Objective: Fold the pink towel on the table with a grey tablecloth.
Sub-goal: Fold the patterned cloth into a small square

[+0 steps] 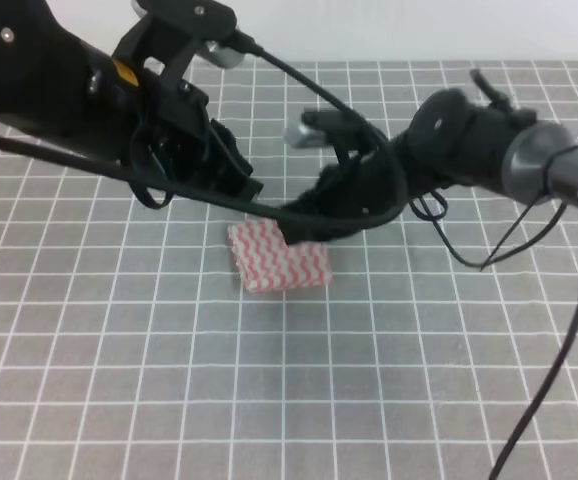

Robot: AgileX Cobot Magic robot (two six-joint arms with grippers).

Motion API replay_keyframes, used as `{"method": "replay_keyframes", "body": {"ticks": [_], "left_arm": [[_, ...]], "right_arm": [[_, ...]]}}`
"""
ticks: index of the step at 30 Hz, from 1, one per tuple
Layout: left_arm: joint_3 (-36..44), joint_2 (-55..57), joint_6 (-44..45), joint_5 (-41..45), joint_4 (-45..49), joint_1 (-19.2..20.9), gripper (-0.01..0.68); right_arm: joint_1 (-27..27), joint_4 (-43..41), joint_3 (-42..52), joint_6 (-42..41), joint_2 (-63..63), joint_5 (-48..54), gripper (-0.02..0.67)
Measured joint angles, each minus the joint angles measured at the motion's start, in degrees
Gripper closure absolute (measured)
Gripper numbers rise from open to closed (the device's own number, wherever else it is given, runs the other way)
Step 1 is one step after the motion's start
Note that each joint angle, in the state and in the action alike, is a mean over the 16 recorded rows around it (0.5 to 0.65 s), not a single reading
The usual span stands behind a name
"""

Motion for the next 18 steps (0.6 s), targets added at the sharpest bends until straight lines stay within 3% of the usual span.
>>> {"method": "replay_keyframes", "body": {"ticks": [10, 18], "left_arm": [[0.14, -2.44, -0.26, -4.76, 2.00, 0.02, 0.673], [4.94, -12.89, -6.43, -9.57, 10.05, 0.03, 0.673]], "right_arm": [[-0.48, -6.37, 0.40, 3.34, -3.00, -3.92, 0.664], [-0.47, -6.56, 4.31, 3.11, -14.60, -11.60, 0.665]]}}
